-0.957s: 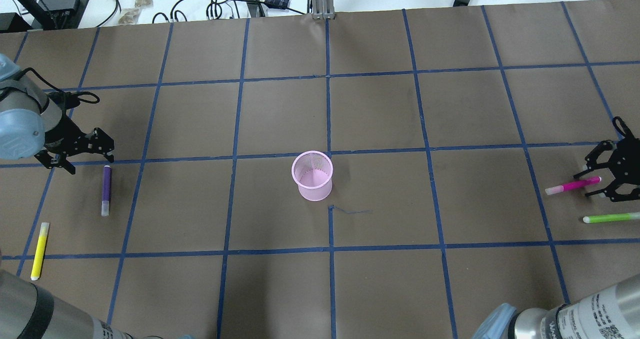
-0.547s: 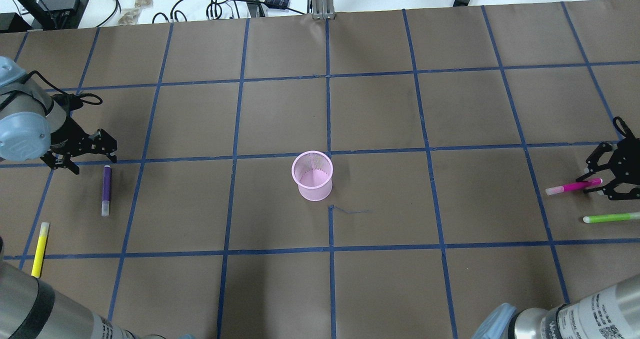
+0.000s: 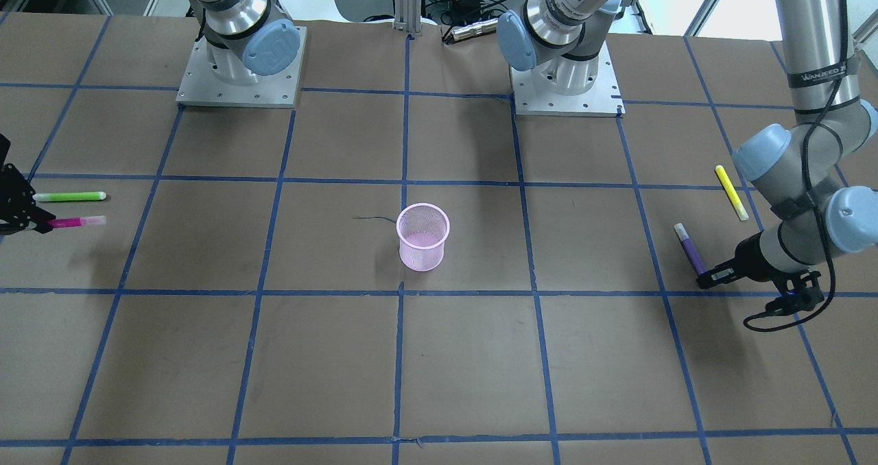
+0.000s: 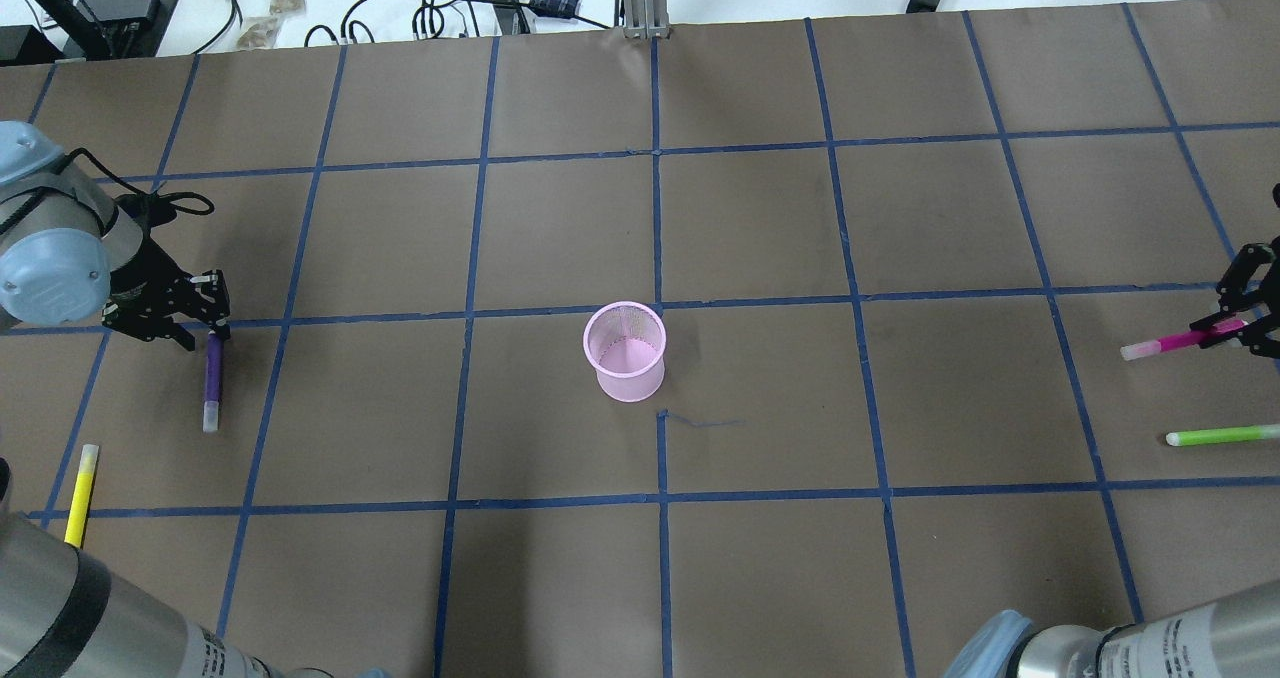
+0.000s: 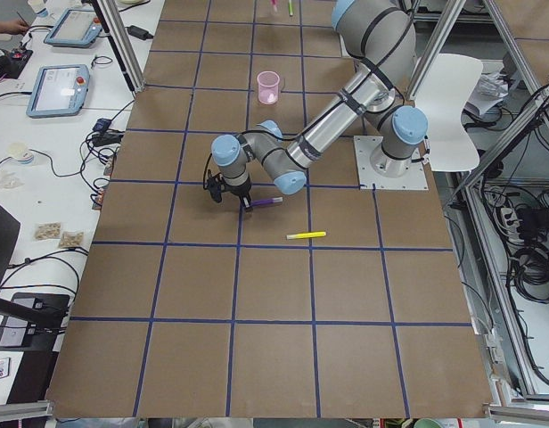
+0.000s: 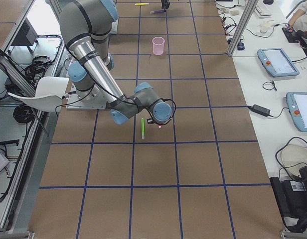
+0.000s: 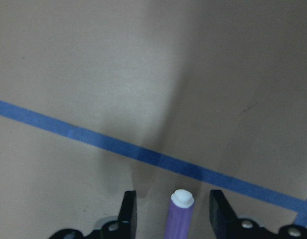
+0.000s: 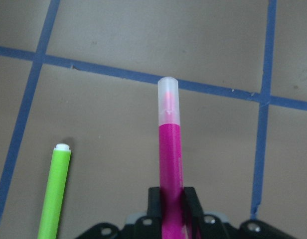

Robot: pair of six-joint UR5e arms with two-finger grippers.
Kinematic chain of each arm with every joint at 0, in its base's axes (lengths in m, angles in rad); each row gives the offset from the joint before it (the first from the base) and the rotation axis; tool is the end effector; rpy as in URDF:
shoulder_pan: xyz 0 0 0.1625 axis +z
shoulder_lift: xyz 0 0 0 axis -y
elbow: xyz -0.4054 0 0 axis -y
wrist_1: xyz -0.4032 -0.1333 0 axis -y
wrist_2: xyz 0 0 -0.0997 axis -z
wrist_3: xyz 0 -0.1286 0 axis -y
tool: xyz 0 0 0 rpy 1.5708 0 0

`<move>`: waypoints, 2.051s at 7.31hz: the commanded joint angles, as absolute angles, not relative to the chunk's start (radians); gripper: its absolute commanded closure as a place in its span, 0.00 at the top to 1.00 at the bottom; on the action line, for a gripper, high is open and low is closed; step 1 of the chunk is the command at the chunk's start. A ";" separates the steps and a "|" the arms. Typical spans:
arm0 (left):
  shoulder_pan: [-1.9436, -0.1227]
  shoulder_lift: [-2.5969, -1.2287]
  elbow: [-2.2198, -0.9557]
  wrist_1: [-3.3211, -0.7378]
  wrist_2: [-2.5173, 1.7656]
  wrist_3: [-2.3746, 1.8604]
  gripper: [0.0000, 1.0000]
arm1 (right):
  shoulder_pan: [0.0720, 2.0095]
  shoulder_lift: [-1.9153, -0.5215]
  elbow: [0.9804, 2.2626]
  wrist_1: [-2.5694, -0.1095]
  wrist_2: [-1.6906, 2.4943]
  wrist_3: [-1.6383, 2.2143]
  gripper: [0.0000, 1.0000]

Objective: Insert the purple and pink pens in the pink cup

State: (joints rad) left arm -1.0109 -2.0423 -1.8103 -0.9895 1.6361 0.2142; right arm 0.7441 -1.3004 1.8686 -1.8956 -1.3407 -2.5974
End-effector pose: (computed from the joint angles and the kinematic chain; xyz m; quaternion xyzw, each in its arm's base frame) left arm 0.1979 -0.5509 0.1204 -0.1695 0.9829 0.0723 0.0057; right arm -0.2685 -0.4683 0.1907 -0.7545 0.6350 -0.1298 0.1034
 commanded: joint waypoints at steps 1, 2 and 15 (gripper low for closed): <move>-1.012 -2.045 -1.812 -0.997 1.634 0.212 0.37 | 0.848 -1.440 1.868 -1.817 -1.342 -2.419 0.00; -1.012 -2.046 -1.812 -1.009 1.634 0.213 0.37 | 0.923 -1.503 1.868 -1.786 -1.345 -2.329 0.00; -1.144 -1.925 -1.693 -1.048 1.634 0.129 0.00 | 2.029 -1.294 1.580 -1.832 -1.752 -0.942 0.00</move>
